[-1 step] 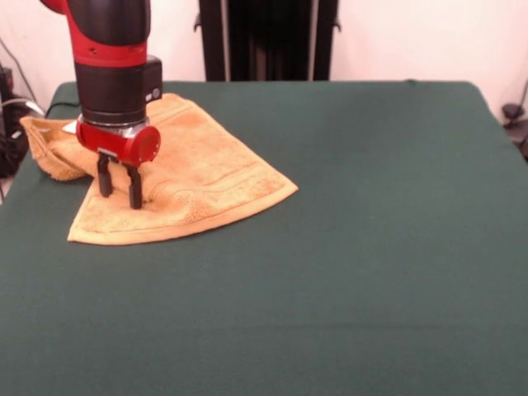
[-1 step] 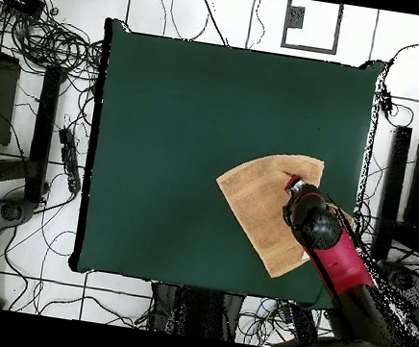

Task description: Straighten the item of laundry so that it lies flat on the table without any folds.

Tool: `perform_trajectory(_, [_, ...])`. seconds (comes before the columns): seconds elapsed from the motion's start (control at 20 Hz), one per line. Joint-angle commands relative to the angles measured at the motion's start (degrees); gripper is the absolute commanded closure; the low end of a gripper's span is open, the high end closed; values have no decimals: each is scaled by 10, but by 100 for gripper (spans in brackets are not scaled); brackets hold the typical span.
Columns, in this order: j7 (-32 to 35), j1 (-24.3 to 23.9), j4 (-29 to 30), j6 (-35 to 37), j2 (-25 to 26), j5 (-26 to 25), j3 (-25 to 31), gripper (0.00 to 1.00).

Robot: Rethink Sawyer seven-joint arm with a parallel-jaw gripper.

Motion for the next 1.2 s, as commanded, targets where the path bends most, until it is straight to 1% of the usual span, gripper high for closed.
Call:
perform_trajectory(0.05, [171, 10, -95, -88, 184, 28, 83, 0])
perform_trajectory(0.45, [173, 9, -98, -79, 189, 29, 83, 0])
perform_trajectory(0.5, [178, 7, -99, -78, 190, 23, 85, 100])
perform_trajectory(0.65, [177, -10, -97, -79, 193, 9, 101, 100])
perform_trajectory(0.85, [179, 1, -96, -66, 183, 22, 88, 100])
perform_trajectory(1.2, [185, 12, -87, -72, 170, 24, 85, 100])
